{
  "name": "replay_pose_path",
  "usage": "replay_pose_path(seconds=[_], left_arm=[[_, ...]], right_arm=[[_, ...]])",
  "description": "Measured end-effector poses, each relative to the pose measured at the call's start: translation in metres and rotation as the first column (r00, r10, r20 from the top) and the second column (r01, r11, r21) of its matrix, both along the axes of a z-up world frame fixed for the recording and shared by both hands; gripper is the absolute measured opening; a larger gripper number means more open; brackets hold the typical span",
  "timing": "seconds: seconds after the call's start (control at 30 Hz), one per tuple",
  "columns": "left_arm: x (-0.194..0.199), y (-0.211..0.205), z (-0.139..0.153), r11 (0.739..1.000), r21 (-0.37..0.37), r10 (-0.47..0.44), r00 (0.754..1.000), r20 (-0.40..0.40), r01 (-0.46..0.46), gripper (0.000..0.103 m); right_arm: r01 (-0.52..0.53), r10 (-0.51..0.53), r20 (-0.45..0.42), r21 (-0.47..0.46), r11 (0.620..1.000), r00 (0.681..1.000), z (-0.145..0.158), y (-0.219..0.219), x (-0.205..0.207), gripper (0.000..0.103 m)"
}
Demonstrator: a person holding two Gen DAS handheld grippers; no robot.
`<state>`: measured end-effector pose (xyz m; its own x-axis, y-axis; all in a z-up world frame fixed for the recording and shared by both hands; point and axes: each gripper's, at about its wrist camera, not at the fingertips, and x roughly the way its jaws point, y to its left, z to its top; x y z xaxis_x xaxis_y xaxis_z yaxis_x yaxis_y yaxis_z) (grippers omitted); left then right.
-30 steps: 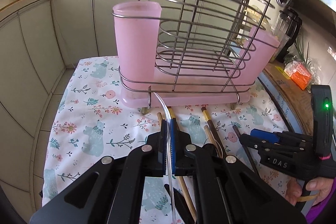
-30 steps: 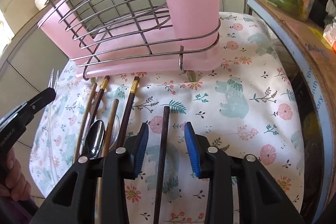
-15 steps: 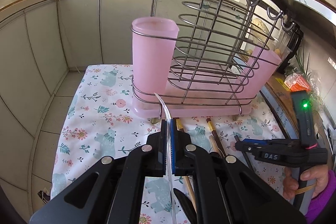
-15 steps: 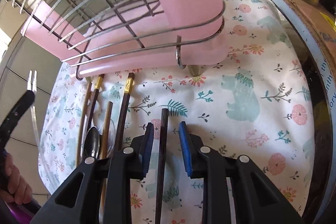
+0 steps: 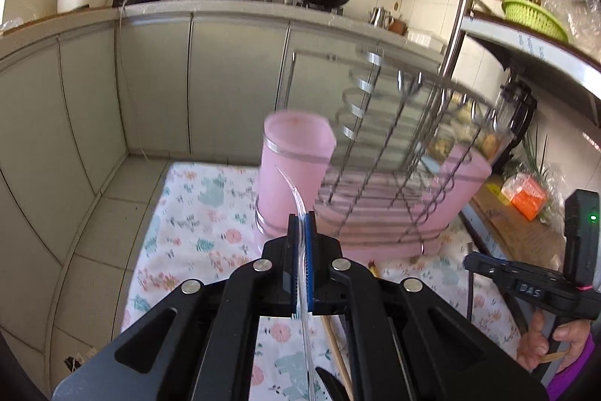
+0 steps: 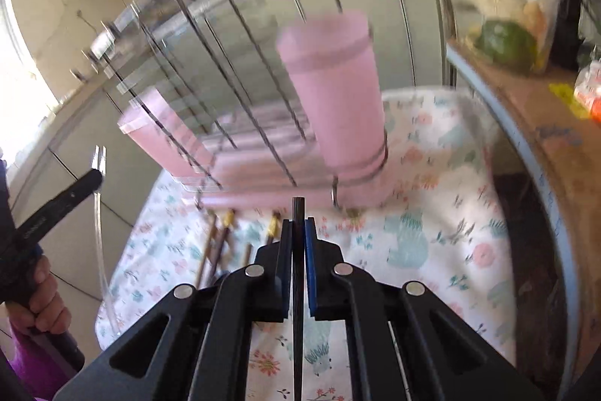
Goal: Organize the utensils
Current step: 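Lift both held utensils up over the pink holder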
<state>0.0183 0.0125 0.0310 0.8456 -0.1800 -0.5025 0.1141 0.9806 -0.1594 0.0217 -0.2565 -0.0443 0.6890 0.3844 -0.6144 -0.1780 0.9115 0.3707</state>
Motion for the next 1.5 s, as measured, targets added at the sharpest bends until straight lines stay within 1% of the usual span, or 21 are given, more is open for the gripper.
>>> replay_pose_path(seconds=[0.13,0.23,0.3,0.37,0.43,0.47,0.5,0.57,0.63,0.73,0.77,0.83,0.87,0.97,1.0,1.13,1.17,1.33,1.4,1.5], left_arm=[[0.0,0.007,0.035,1.0,-0.016,0.011,0.996,0.091,-0.009,0.002],[0.003,0.01,0.067,0.999,-0.03,0.025,0.984,0.179,-0.02,0.002],[0.006,0.01,0.086,0.998,-0.05,0.036,0.968,0.246,-0.024,0.002],[0.012,0.01,0.101,0.997,-0.066,0.057,0.947,0.315,-0.038,0.002],[0.021,0.01,0.113,0.995,-0.092,0.08,0.925,0.371,-0.049,0.002],[0.026,0.01,0.116,0.993,-0.105,0.092,0.915,0.392,-0.055,0.002],[0.033,0.01,0.118,0.991,-0.116,0.109,0.902,0.419,-0.066,0.002],[0.045,0.01,0.12,0.989,-0.121,0.133,0.883,0.45,-0.087,0.002],[0.057,0.009,0.117,0.986,-0.127,0.158,0.866,0.475,-0.11,0.002],[0.072,0.008,0.111,0.981,-0.122,0.194,0.834,0.516,-0.152,0.002],[0.076,0.006,0.108,0.98,-0.114,0.201,0.825,0.527,-0.166,0.002],[0.086,0.001,0.1,0.977,-0.088,0.211,0.806,0.553,-0.195,0.002],[0.088,-0.001,0.097,0.977,-0.078,0.21,0.804,0.557,-0.201,0.002],[0.096,-0.008,0.083,0.977,-0.04,0.196,0.806,0.559,-0.21,0.002],[0.097,-0.01,0.078,0.977,-0.026,0.188,0.811,0.553,-0.209,0.002],[0.092,-0.015,0.057,0.984,0.009,0.15,0.845,0.514,-0.18,0.002],[0.09,-0.017,0.054,0.985,0.016,0.142,0.852,0.504,-0.173,0.002],[0.084,-0.021,0.04,0.992,0.032,0.098,0.908,0.407,-0.122,0.002],[0.082,-0.021,0.034,0.994,0.027,0.087,0.931,0.355,-0.103,0.002],[0.08,-0.021,0.027,0.995,0.031,0.077,0.955,0.288,-0.09,0.002]], right_arm=[[0.025,-0.032,0.131,0.049,0.998,0.991,0.048,-0.014,-0.007,0.006],[0.048,-0.066,0.245,0.08,0.996,0.967,0.09,-0.025,-0.011,0.006],[0.061,-0.09,0.312,0.1,0.993,0.946,0.116,-0.033,-0.011,0.006],[0.072,-0.11,0.374,0.114,0.991,0.921,0.14,-0.038,-0.008,0.006],[0.084,-0.124,0.431,0.11,0.99,0.894,0.16,-0.041,-0.006,0.006],[0.097,-0.131,0.466,0.097,0.991,0.875,0.169,-0.04,-0.002,0.006],[0.109,-0.138,0.489,0.087,0.99,0.861,0.174,-0.038,-0.002,0.006],[0.136,-0.152,0.535,0.069,0.988,0.831,0.184,-0.033,0.006,0.006],[0.152,-0.161,0.559,0.064,0.986,0.813,0.189,-0.031,0.015,0.006],[0.201,-0.182,0.601,0.035,0.979,0.778,0.189,-0.026,0.03,0.006],[0.215,-0.185,0.611,0.026,0.976,0.77,0.187,-0.024,0.036,0.006],[0.232,-0.192,0.615,0.015,0.973,0.765,0.178,-0.022,0.049,0.006],[0.24,-0.195,0.615,0.01,0.971,0.764,0.174,-0.022,0.051,0.006],[0.256,-0.203,0.592,-0.005,0.967,0.78,0.157,-0.021,0.065,0.006],[0.256,-0.205,0.577,-0.006,0.967,0.79,0.152,-0.021,0.066,0.006],[0.244,-0.214,0.491,0.004,0.97,0.845,0.128,-0.029,0.075,0.006],[0.243,-0.214,0.474,0.001,0.97,0.854,0.123,-0.031,0.076,0.006],[0.227,-0.204,0.376,-0.017,0.974,0.904,0.099,-0.033,0.076,0.006],[0.217,-0.197,0.344,-0.022,0.976,0.918,0.09,-0.033,0.074,0.006],[0.205,-0.184,0.309,-0.038,0.978,0.933,0.08,-0.029,0.071,0.006]])
